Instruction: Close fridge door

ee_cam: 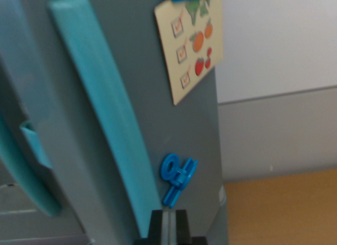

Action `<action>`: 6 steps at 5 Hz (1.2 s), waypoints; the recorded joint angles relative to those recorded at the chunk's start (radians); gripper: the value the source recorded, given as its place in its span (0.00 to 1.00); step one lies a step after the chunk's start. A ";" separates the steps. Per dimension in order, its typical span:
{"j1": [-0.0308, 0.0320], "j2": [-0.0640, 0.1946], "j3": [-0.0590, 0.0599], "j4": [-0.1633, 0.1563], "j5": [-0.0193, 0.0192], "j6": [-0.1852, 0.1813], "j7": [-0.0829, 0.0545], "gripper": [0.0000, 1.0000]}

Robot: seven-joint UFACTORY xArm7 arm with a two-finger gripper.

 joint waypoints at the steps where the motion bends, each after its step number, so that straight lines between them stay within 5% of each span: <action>1: 0.0000 0.000 0.000 0.000 0.0000 0.000 0.000 1.00; 2: 0.0000 0.079 -0.001 0.036 0.0000 -0.002 0.000 1.00; 3: 0.0000 0.079 -0.001 0.036 0.0000 -0.002 0.000 1.00; 4: 0.0000 0.158 -0.001 0.074 0.0000 -0.002 0.000 1.00; 5: 0.0000 0.158 -0.001 0.074 0.0000 -0.002 0.000 1.00; 6: 0.0000 0.229 0.000 0.111 0.0000 -0.003 0.000 1.00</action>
